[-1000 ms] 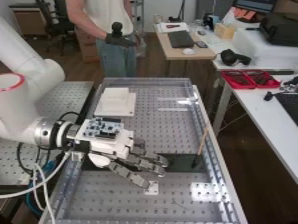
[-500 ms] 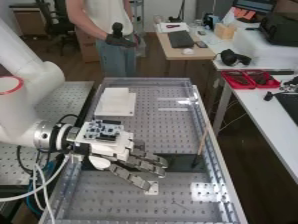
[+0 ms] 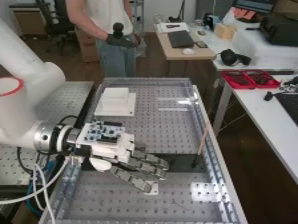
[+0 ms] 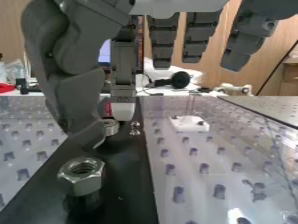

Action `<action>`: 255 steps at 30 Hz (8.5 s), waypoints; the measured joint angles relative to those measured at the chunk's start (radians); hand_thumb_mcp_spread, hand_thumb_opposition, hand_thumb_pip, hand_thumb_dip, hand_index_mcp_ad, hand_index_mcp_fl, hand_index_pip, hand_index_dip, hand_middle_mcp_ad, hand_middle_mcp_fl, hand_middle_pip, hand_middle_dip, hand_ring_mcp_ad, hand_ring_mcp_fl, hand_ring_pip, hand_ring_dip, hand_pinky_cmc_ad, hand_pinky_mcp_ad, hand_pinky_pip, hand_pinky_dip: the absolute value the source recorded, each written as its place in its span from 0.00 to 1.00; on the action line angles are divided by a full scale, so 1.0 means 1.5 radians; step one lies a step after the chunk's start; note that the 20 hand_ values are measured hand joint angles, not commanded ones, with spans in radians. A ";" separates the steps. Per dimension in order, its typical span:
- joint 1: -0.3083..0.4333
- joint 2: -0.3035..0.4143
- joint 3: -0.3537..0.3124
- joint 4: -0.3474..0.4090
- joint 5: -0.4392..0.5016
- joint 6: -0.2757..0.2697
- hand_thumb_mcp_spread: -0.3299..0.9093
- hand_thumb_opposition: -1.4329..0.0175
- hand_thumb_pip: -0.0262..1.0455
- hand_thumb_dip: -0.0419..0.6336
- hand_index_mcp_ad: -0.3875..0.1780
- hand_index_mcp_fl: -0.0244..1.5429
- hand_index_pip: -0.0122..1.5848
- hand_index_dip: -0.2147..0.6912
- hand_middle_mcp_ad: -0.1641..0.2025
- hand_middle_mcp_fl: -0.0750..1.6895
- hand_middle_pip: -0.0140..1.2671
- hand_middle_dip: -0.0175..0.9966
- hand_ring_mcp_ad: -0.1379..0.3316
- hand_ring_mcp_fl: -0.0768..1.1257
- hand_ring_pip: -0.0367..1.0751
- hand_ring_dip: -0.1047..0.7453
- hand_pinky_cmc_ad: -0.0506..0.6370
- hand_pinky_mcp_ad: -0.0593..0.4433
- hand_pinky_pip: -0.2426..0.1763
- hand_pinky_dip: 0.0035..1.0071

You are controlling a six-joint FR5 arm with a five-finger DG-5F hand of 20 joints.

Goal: Grab the bearing and place it in the white container

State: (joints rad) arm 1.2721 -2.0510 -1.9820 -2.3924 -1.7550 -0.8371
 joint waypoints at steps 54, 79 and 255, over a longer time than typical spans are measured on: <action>0.004 -0.002 0.011 -0.029 -0.014 -0.012 0.64 0.41 0.61 0.51 0.46 0.05 0.91 0.42 0.65 0.06 0.13 0.20 0.54 0.08 0.12 0.22 0.59 0.67 0.42 0.18; 0.000 -0.009 0.018 -0.030 -0.014 -0.013 0.64 0.41 0.58 0.51 0.48 0.09 0.91 0.40 0.65 0.06 0.13 0.20 0.54 0.08 0.12 0.22 0.59 0.67 0.42 0.18; 0.494 0.362 -0.060 -0.229 0.496 0.059 0.51 0.42 0.65 0.51 0.37 0.01 0.64 0.37 0.62 0.05 0.12 0.20 0.53 0.07 0.12 0.22 0.59 0.67 0.36 0.30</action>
State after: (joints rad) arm 2.0137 -1.5085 -2.0724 -2.7365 -1.0102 -0.7483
